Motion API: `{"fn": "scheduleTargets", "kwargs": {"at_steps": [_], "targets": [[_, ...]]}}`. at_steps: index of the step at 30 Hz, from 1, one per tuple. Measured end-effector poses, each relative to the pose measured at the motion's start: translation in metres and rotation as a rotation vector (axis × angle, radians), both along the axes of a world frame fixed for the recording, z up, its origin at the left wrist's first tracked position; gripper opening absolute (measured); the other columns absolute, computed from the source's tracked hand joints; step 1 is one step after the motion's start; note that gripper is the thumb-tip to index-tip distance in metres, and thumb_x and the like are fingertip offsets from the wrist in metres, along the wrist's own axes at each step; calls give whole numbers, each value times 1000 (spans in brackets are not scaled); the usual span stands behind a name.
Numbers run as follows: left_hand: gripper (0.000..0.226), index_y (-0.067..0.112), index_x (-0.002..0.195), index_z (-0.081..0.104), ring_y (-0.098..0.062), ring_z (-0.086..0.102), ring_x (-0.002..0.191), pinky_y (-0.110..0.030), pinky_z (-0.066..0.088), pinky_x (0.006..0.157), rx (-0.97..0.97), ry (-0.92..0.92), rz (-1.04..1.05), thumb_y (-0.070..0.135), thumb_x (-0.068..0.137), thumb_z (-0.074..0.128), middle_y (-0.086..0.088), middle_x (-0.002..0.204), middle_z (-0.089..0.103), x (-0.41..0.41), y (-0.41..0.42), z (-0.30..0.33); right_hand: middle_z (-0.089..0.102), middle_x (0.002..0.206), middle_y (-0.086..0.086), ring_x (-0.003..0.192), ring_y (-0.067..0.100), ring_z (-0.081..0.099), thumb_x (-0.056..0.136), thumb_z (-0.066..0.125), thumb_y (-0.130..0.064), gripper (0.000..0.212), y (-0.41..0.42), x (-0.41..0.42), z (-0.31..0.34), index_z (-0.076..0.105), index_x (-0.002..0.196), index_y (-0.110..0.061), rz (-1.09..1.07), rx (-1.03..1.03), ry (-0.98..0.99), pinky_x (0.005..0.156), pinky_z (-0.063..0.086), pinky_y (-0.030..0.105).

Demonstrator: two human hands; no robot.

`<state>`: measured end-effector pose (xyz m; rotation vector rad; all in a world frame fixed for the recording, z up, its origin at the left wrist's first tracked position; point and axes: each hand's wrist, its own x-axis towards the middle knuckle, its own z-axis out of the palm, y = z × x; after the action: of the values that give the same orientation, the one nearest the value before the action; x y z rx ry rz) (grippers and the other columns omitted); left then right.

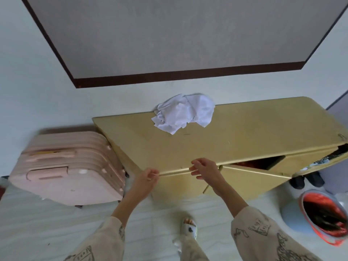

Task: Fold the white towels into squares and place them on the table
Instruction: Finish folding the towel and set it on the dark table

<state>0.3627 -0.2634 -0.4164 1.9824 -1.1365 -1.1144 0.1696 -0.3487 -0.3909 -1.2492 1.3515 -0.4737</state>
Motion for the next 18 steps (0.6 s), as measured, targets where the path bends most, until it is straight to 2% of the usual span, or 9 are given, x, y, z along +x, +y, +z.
{"fn": "scheduleTargets", "kwargs": {"at_steps": [5,10,16,18], "targets": [[20,7,109,60,-21,57,87,-31,47,80,127,-41,50,10,91,53,-10,101,62,-4,-89,-19,66,81,4,68,16,60,94,49,-17,15,-98,-2,-9,61,98,-9,27,45,54,64,45,27],[22,5,110,60,-14,54,84,-16,35,71,151,-136,107,9,89,54,-8,104,64,3,-158,-39,66,78,2,68,16,59,94,48,-17,18,-160,11,-27,61,101,-7,84,130,87,62,44,24],[25,5,114,55,-19,56,91,-25,39,73,134,-153,199,8,90,46,-4,102,58,27,-263,-52,68,88,2,75,16,62,95,47,-20,20,-237,37,-38,60,105,-8,114,118,143,75,49,31],[28,6,118,53,-22,56,101,-27,41,79,121,-171,164,8,91,48,-7,112,56,36,-298,-59,68,87,0,75,15,63,95,47,-21,20,-261,46,-41,60,105,-9,98,107,158,79,49,32]]}}
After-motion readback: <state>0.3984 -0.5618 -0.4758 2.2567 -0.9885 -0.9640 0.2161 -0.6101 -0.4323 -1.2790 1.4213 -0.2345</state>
